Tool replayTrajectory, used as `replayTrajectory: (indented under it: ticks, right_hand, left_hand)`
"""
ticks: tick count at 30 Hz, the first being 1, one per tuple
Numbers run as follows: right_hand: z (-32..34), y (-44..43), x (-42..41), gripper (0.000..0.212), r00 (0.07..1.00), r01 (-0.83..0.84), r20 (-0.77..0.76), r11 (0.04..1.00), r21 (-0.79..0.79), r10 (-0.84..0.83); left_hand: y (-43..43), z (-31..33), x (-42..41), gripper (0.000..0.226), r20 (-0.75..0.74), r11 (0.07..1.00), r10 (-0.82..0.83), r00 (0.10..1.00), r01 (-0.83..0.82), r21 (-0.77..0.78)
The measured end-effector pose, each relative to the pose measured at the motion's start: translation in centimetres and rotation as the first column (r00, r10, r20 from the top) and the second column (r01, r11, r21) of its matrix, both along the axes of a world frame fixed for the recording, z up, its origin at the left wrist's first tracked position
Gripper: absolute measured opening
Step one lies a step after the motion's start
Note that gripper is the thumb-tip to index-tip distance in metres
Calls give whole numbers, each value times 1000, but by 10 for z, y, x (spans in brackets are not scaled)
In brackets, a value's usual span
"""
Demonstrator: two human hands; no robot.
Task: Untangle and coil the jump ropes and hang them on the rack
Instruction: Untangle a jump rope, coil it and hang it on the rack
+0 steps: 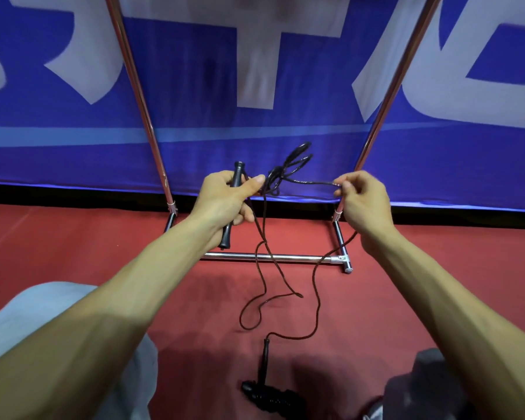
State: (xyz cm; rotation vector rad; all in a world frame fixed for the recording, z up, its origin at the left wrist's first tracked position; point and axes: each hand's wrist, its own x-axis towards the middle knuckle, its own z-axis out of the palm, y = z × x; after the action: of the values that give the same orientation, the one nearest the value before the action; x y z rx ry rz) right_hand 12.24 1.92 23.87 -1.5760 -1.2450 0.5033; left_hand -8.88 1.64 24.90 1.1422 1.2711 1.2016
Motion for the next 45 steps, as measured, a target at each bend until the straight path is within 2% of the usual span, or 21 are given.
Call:
replayTrajectory:
  ticks: [3,8,11,13,15,17,20,22,26,30,32,35,37,41,43,45]
  right_hand:
    - [-4,0,-1,25,998,-69,-3,985,-159,70]
    - [5,-3,-9,25,988,-155,-9,978,-142,155]
    - [5,-8,-14,32,954,-165,216,966,-199,208]
    - [8,-12,-18,43,923,-201,302,968,-148,237]
    - [13,-18,-25,42,919,-304,248,952,-43,305]
    - [15,-22,-30,34,895,-400,215,916,-2,391]
    - [11,-26,-34,44,836,-446,285,883,-146,469]
    - [4,-28,-36,40,790,-447,358,867,-220,498]
    - [-3,-29,-40,22,722,-447,509,877,-176,469]
    - [1,-29,-37,12,710,-441,516,874,-206,480]
    - [3,-30,-36,12,719,-430,522,884,-183,458]
    - [5,-32,-35,7,805,-379,450,919,-110,386]
    - [5,-32,-34,8,868,-374,297,917,-136,398]
    - [9,-33,-31,14,888,-451,-21,859,-243,460]
    - [14,-33,-30,21,869,-494,-136,834,-247,475]
    - [20,-31,-25,23,875,-474,-225,854,-214,429]
  left_hand:
    - [2,-2,-3,27,-30,1000,30,999,-30,7]
    - [1,-5,2,27,-16,1000,5,1000,-5,-7]
    - [1,-10,6,26,-13,999,-8,1000,8,-44]
    - [0,-12,9,24,-47,999,-10,999,8,-37]
    - [-2,-14,11,26,-81,999,-28,996,26,-24]
    - [-4,-15,14,29,-87,998,-53,995,51,-27]
    - [-7,-12,15,29,-20,995,-81,997,80,-52]
    - [-9,-8,15,28,46,991,-107,993,110,-70]
    - [-10,-7,15,25,137,990,-78,987,93,-104]
    - [-3,-12,10,21,128,990,63,990,-46,-130]
    - [-2,-15,9,23,82,989,70,994,-59,-135]
    - [-3,-16,10,36,-88,991,-43,995,30,-134]
    - [-5,-14,10,44,-165,977,-163,973,136,-162]
    - [-9,-16,10,59,-487,948,-317,814,249,-201]
    - [-9,-19,8,59,-528,933,-360,769,282,-225]
    - [-7,-18,4,54,-507,930,-367,780,295,-218]
